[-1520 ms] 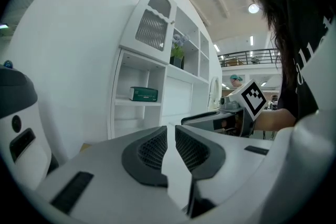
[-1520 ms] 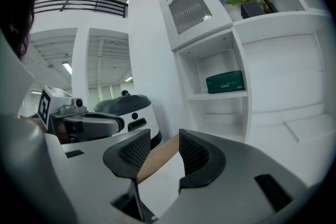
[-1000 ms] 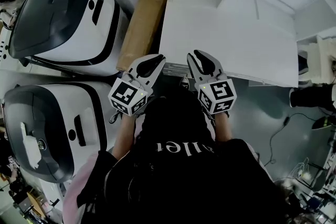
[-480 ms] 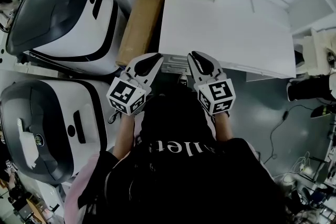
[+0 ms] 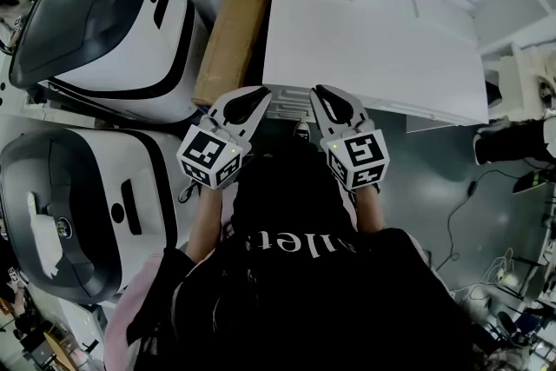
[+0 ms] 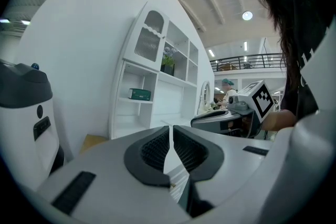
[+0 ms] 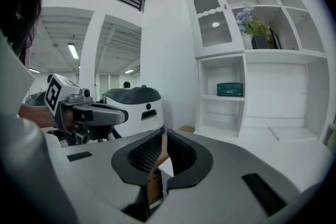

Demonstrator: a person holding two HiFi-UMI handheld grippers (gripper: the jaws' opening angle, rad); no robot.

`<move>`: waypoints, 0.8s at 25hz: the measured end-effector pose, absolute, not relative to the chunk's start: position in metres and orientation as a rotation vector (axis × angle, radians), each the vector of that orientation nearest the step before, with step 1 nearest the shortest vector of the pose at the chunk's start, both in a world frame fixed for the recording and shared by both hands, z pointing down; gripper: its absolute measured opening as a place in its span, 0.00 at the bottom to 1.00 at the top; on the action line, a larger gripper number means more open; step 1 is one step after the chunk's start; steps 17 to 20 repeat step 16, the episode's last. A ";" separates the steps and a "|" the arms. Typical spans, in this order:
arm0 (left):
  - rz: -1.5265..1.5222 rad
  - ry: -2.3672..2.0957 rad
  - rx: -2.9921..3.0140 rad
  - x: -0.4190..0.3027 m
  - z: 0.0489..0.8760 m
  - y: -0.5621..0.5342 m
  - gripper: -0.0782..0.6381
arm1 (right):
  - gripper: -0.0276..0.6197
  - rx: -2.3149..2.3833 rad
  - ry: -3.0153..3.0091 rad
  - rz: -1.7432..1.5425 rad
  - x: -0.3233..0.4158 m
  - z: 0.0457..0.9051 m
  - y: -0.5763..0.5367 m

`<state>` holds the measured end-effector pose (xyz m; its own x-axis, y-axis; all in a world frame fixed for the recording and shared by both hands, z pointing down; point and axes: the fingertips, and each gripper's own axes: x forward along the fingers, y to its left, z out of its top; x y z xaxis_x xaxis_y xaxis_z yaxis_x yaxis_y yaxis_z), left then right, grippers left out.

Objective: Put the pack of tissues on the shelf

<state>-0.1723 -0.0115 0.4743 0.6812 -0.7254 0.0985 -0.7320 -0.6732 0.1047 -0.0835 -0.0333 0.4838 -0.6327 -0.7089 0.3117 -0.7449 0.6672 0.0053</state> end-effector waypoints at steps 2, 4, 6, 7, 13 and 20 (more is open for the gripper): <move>0.075 -1.193 2.754 -0.171 0.475 -0.010 0.16 | 0.14 1.162 -2.590 0.179 -0.082 0.485 -0.033; 0.076 -1.188 2.752 -0.169 0.477 -0.009 0.16 | 0.14 1.158 -2.581 0.177 -0.082 0.488 -0.032; 0.079 -1.186 2.749 -0.169 0.478 -0.009 0.16 | 0.14 1.152 -2.572 0.176 -0.081 0.491 -0.032; 0.079 -1.185 2.747 -0.168 0.479 -0.009 0.16 | 0.14 1.150 -2.568 0.175 -0.080 0.492 -0.033; 0.080 -1.182 2.743 -0.169 0.482 -0.010 0.16 | 0.14 1.154 -2.548 0.180 -0.078 0.499 -0.032; 0.079 -1.177 2.739 -0.167 0.482 -0.012 0.16 | 0.14 1.155 -2.544 0.185 -0.075 0.499 -0.034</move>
